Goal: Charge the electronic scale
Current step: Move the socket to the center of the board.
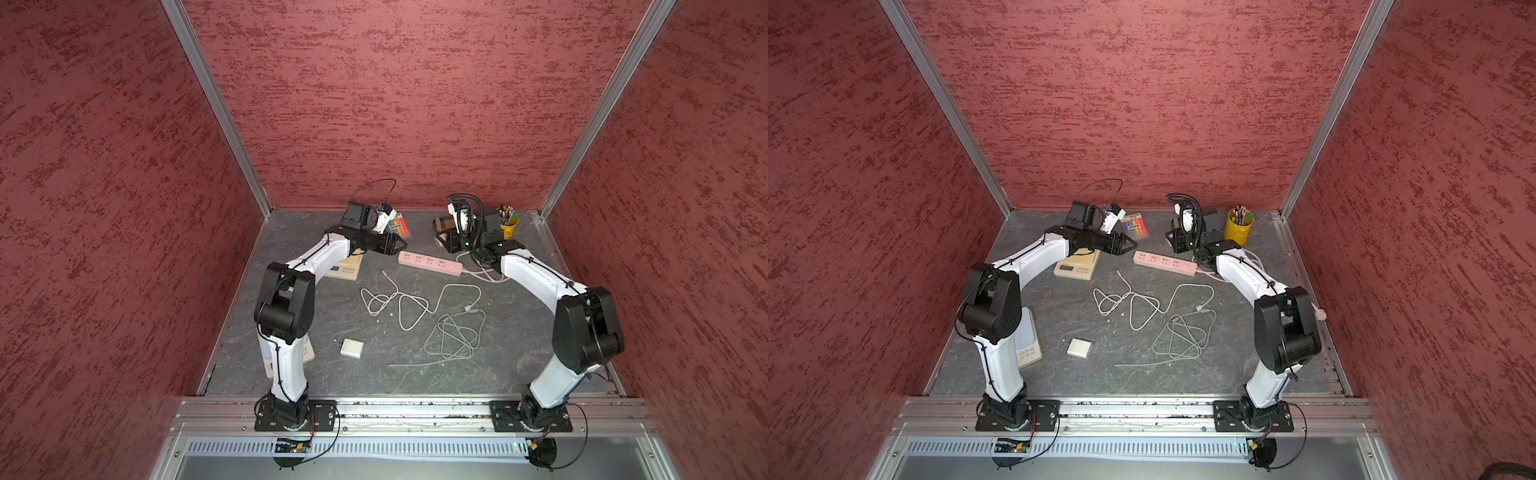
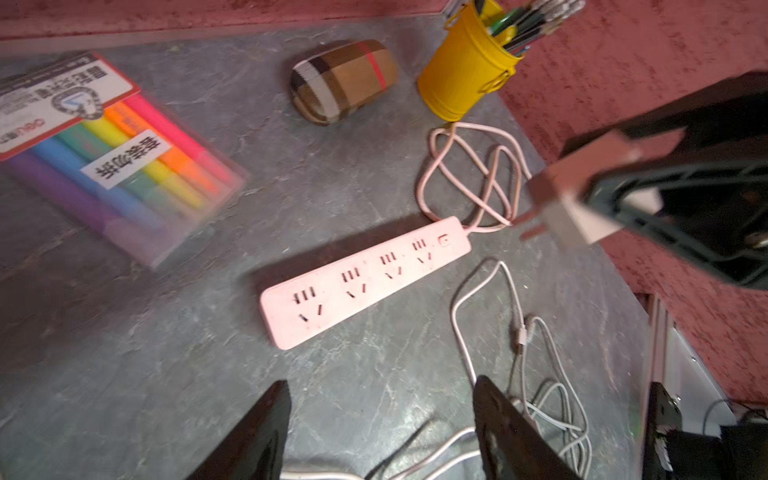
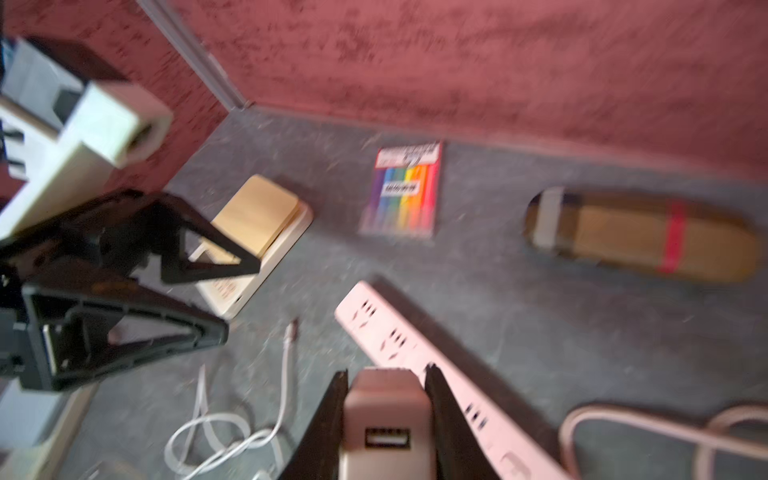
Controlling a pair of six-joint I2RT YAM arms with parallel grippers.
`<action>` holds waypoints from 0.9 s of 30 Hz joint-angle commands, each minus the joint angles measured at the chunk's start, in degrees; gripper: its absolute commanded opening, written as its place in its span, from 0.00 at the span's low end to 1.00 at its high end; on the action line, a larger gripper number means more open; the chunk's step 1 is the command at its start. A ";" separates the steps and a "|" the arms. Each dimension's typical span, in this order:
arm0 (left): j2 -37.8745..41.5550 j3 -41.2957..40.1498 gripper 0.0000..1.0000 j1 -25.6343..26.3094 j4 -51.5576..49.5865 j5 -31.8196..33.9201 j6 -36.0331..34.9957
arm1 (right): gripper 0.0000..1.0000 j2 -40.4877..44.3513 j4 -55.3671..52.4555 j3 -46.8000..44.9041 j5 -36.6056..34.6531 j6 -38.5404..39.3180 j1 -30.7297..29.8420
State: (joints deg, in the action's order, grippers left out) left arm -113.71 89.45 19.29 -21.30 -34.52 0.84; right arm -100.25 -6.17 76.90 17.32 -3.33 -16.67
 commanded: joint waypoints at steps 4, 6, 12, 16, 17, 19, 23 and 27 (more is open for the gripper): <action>-2.83 -0.77 0.69 0.28 -2.93 3.51 6.95 | 0.06 -13.30 -1.82 11.30 -12.63 9.84 -0.08; -2.76 -1.60 0.70 0.23 -2.53 3.30 7.10 | 0.04 -15.33 -3.31 12.75 -13.40 11.71 -0.21; -2.31 -5.09 0.69 0.24 -0.76 3.15 6.81 | 0.00 -18.54 -8.76 13.10 -12.58 19.09 -1.05; -2.14 -6.74 0.69 0.27 0.07 2.86 7.35 | 0.00 -18.97 -11.83 11.25 -8.55 20.80 -2.38; -1.89 -7.28 0.69 0.31 0.48 2.85 7.65 | 0.00 -18.88 -12.33 10.72 -7.50 20.70 -2.65; -1.22 -8.44 0.69 0.33 1.00 2.71 7.99 | 0.00 -18.69 -13.37 10.22 -5.86 20.28 -3.09; 0.69 -11.18 0.69 0.24 1.76 3.14 7.78 | 0.00 -18.32 -15.40 9.28 -1.03 20.03 -3.59; 3.21 -14.46 0.70 0.08 3.01 1.98 6.36 | 0.00 -18.19 -17.89 8.28 3.15 19.99 -4.31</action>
State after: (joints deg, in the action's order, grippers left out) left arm -113.89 76.18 19.55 -20.86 -31.46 8.25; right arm -119.55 -19.14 86.83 13.15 16.49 -19.77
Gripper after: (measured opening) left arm 0.697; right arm 0.282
